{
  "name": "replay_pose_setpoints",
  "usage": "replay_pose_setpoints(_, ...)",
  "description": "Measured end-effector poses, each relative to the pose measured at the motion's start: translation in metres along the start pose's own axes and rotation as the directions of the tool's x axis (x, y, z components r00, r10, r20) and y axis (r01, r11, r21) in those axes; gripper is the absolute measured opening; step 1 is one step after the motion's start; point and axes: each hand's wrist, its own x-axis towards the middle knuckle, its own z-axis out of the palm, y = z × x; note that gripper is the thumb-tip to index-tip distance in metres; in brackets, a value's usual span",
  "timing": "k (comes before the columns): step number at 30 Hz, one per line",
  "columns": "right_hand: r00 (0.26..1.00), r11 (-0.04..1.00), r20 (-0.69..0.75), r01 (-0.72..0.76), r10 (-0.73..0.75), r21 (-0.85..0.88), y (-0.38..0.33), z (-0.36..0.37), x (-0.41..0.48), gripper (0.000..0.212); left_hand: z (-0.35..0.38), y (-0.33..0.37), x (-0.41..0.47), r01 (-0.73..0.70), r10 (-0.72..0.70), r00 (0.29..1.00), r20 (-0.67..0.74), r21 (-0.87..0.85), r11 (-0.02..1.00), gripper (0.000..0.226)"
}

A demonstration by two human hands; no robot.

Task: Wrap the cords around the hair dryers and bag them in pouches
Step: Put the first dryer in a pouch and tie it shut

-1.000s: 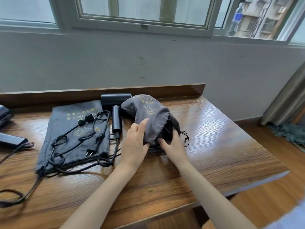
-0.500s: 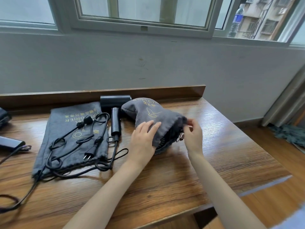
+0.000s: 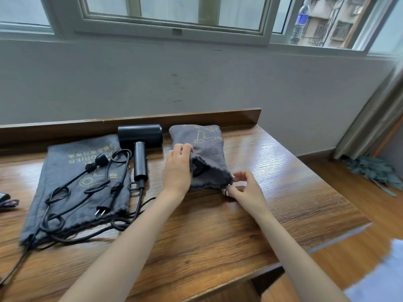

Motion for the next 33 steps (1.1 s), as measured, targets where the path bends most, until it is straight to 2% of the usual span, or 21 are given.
replay_pose_setpoints(2, 1.000, 0.993, 0.013, 0.023, -0.022, -0.120, 0.000, -0.003, -0.001, 0.033, -0.004, -0.005, 0.000, 0.001, 0.004, 0.999, 0.042, -0.129, 0.992, 0.045)
replay_pose_setpoints(4, 0.997, 0.966, 0.036, 0.076, -0.069, -0.246, -0.001, -0.005, -0.002, 0.023, -0.015, -0.010, -0.008, 0.035, -0.022, 0.998, 0.061, -0.220, 0.975, 0.050)
replay_pose_setpoints(6, 0.993, 0.922, 0.055, 0.116, -0.103, -0.368, -0.001, -0.004, -0.001, 0.009, -0.028, -0.015, -0.023, 0.034, -0.022, 0.998, 0.053, -0.235, 0.972, 0.050)
replay_pose_setpoints(7, 0.993, 0.905, 0.067, 0.114, -0.095, -0.410, -0.001, -0.003, -0.002, 0.004, -0.034, -0.018, -0.031, 0.022, -0.014, 0.999, 0.035, -0.240, 0.971, 0.044)
replay_pose_setpoints(9, 0.993, 0.883, 0.091, 0.107, -0.073, -0.457, -0.001, -0.003, -0.003, 0.009, -0.042, -0.024, -0.046, 0.029, -0.027, 1.000, 0.008, -0.261, 0.965, 0.023)
replay_pose_setpoints(11, 0.994, 0.875, 0.081, 0.103, -0.073, -0.474, 0.000, -0.003, -0.005, 0.014, -0.047, -0.028, -0.054, 0.119, -0.116, 0.993, 0.029, -0.301, 0.946, 0.012)
replay_pose_setpoints(15, 0.998, 0.882, 0.000, 0.059, -0.067, -0.467, 0.003, -0.006, -0.014, 0.015, -0.050, -0.028, -0.064, 0.312, -0.301, 0.949, 0.093, -0.418, 0.853, 0.016)
replay_pose_setpoints(20, 0.992, 0.905, -0.128, -0.041, -0.015, -0.423, 0.005, -0.018, -0.026, 0.018, -0.056, -0.029, -0.076, 0.348, -0.310, 0.936, 0.167, -0.309, 0.885, 0.011)
replay_pose_setpoints(22, 0.989, 0.895, -0.145, -0.068, 0.004, -0.441, 0.004, -0.024, -0.029, 0.015, -0.059, -0.026, -0.080, 0.254, -0.228, 0.964, 0.134, -0.221, 0.942, 0.009)
replay_pose_setpoints(25, 0.989, 0.871, -0.150, -0.083, 0.011, -0.484, 0.003, -0.031, -0.033, 0.010, -0.062, -0.023, -0.085, 0.075, -0.077, 0.987, 0.142, 0.025, 0.997, 0.004)
replay_pose_setpoints(28, 0.989, 0.883, -0.145, -0.104, 0.041, -0.457, 0.002, -0.032, -0.034, 0.016, -0.064, -0.020, -0.090, 0.050, -0.086, 0.982, 0.170, 0.204, 0.978, 0.009)
replay_pose_setpoints(30, 0.988, 0.882, -0.151, -0.088, 0.019, -0.463, 0.003, -0.028, -0.034, 0.027, -0.065, -0.018, -0.089, 0.073, -0.107, 0.980, 0.168, 0.192, 0.979, 0.017)
replay_pose_setpoints(33, 0.982, 0.850, -0.176, -0.038, -0.064, -0.525, -0.001, -0.019, -0.031, 0.038, -0.063, -0.018, -0.090, 0.062, -0.068, 0.974, 0.214, 0.033, 0.998, 0.014)
